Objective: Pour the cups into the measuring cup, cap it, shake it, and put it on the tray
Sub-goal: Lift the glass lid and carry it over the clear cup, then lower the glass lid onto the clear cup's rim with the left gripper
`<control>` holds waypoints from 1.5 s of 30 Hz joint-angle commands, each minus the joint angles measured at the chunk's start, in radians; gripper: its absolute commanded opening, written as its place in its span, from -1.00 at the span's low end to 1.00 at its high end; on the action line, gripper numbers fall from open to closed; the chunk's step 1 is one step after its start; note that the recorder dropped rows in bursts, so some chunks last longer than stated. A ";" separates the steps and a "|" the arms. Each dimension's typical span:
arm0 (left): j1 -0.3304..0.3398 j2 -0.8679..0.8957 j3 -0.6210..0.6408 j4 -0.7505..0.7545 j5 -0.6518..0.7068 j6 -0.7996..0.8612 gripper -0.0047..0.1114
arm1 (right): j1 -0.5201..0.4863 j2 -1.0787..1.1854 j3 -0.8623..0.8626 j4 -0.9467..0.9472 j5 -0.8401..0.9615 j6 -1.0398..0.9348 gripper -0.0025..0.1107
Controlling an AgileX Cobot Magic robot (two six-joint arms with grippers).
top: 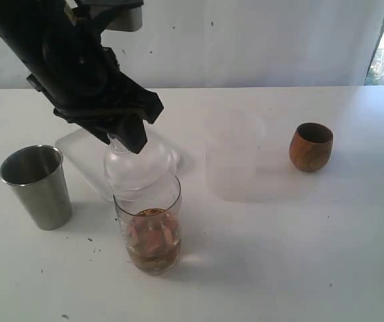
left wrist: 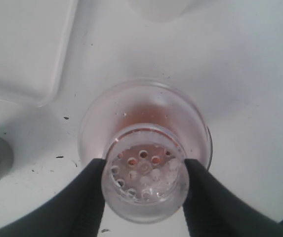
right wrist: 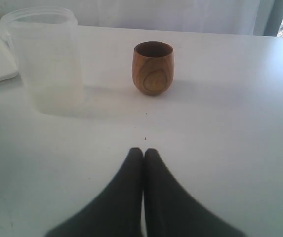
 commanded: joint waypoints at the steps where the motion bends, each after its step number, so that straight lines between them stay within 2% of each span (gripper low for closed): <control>1: -0.004 -0.021 -0.005 0.005 0.001 0.019 -0.92 | -0.003 -0.004 0.007 0.000 -0.007 0.004 -0.96; 8: -0.006 -0.137 0.014 0.000 0.001 0.027 -0.92 | -0.003 -0.004 0.007 0.000 -0.007 0.004 -0.96; 13: -0.085 -0.137 0.061 0.006 0.001 0.046 -0.92 | -0.003 -0.004 0.007 0.000 -0.007 0.004 -0.96; 17: -0.113 -0.116 0.060 0.032 0.001 0.041 -0.92 | -0.003 -0.004 0.007 0.000 -0.007 0.004 -0.96; 24: -0.113 -0.081 0.074 0.131 0.001 0.019 -0.92 | -0.003 -0.004 0.007 0.000 -0.007 0.004 -0.96; 33: -0.113 -0.080 0.079 0.122 -0.086 0.019 -0.92 | -0.003 -0.004 0.007 0.000 -0.007 0.014 -0.96; 45: -0.113 -0.080 0.079 0.130 -0.054 0.019 -0.92 | -0.003 -0.004 0.007 0.000 -0.007 0.031 -0.96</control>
